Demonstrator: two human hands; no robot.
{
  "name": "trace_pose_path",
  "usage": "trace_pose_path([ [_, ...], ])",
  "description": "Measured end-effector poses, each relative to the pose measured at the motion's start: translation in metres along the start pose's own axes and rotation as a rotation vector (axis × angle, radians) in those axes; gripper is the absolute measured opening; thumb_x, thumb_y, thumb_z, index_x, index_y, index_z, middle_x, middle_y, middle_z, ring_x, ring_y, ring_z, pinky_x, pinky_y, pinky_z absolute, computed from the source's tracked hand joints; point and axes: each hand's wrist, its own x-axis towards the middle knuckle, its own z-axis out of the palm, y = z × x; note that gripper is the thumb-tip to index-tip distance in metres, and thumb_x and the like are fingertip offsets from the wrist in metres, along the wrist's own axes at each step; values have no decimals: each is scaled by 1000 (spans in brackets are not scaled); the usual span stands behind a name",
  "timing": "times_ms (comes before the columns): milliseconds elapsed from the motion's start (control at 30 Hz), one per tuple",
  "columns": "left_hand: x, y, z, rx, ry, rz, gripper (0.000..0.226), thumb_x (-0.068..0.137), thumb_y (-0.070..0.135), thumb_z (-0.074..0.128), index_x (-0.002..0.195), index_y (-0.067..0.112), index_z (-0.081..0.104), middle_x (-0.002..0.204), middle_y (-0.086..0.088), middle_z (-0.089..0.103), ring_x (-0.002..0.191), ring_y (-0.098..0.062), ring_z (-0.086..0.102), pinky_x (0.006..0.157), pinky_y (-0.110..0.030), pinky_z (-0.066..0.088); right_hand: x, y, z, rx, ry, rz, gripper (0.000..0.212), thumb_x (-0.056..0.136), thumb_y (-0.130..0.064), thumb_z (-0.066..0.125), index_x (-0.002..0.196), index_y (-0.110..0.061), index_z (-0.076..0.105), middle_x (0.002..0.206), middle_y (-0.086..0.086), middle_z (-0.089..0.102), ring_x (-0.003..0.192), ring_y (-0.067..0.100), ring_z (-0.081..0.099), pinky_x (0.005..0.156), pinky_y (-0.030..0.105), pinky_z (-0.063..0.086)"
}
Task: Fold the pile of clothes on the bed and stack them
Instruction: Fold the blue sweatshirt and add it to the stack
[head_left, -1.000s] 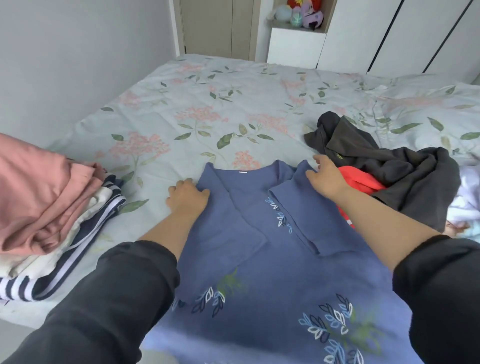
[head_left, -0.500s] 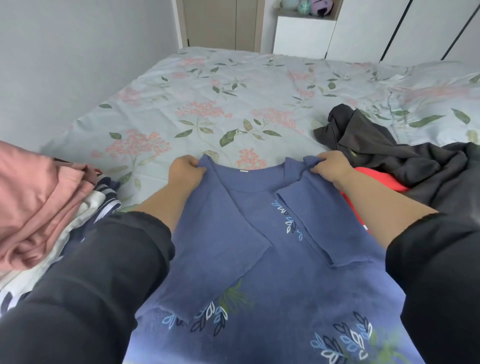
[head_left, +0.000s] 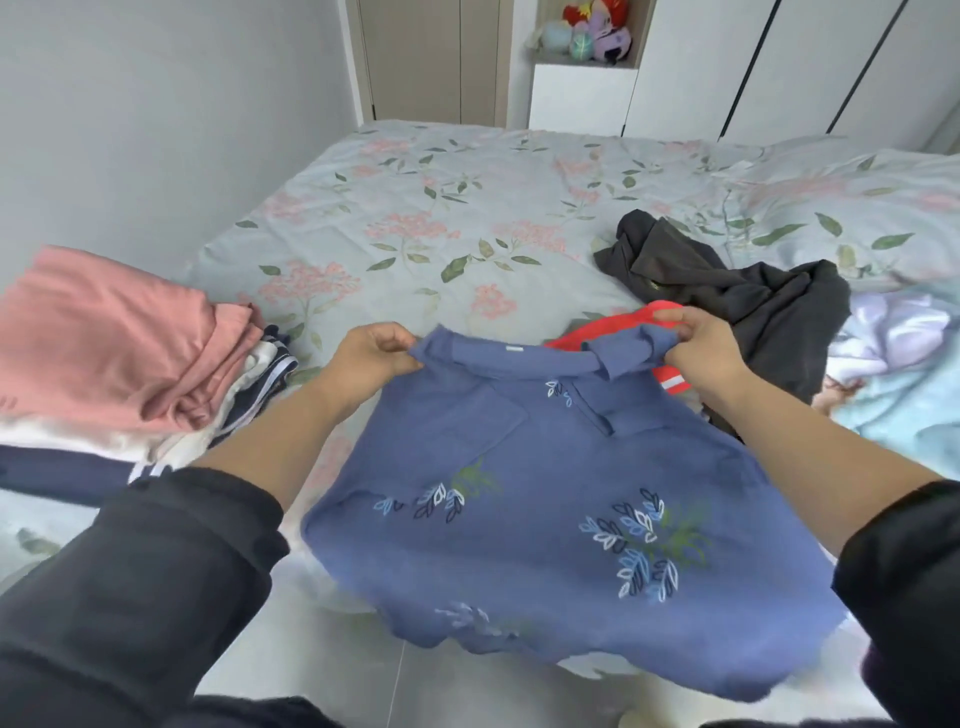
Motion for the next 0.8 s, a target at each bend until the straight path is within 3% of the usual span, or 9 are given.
trace_pose_path([
  [167,-66,-26,3,521,-271,117,33,67,-26,48,73,-2,70,94,-16,66,97,-25,62,79,-7,40,-69,44,-9,-627,-144,-216,42,73,16,47,103,-4,69,94,11,64,99,32,56,80,30,42],
  [233,-82,-37,8,673,-227,192,38,66,-23,48,85,-2,73,102,-17,67,105,-31,58,89,-15,36,-88,54,-11,-857,-150,-254,33,71,11,54,95,-6,69,98,14,62,98,37,49,82,39,41],
  [300,-90,-44,20,743,-89,251,41,73,-16,50,104,1,71,117,-14,64,116,-30,50,100,-21,31,-100,55,-6,-799,-40,-309,31,63,14,57,88,-1,67,101,20,59,94,40,48,80,44,40],
  [400,-87,-51,48,850,-19,320,42,93,7,50,135,11,53,145,-8,44,137,-27,33,115,-32,19,-112,45,11,-727,-2,-444,45,53,15,58,96,2,66,114,24,56,104,44,50,87,44,40],
  [567,-84,-77,77,1124,-141,157,53,102,41,23,153,28,11,161,3,4,148,-20,-2,119,-42,-1,-122,45,20,-1083,-424,-497,40,69,-1,58,108,-7,68,117,9,63,112,30,55,95,36,39],
  [633,-86,-86,79,1154,-155,134,55,101,45,20,153,30,8,161,3,1,148,-19,-5,119,-42,-2,-124,43,15,-1146,-236,-411,21,74,-7,52,86,-2,68,92,16,67,90,34,60,78,42,46],
  [700,-85,-89,78,1161,-146,151,56,100,46,22,153,31,9,161,3,1,148,-19,-5,118,-42,-2,-120,41,18,-1046,-16,-464,29,73,-9,39,63,3,63,65,20,62,64,37,59,58,43,48],
  [733,-84,-90,78,1162,-143,160,57,100,47,22,153,31,9,161,3,2,148,-19,-4,118,-42,-2,-120,39,23,-949,70,-530,32,72,-10,38,64,4,65,66,22,63,64,38,59,61,44,50],
  [800,-84,-91,78,1147,-135,179,57,100,48,23,153,32,10,161,4,3,148,-18,-4,118,-42,-2,-123,33,42,-830,55,-609,33,74,-6,49,97,6,69,103,27,66,94,44,61,85,51,48],
])
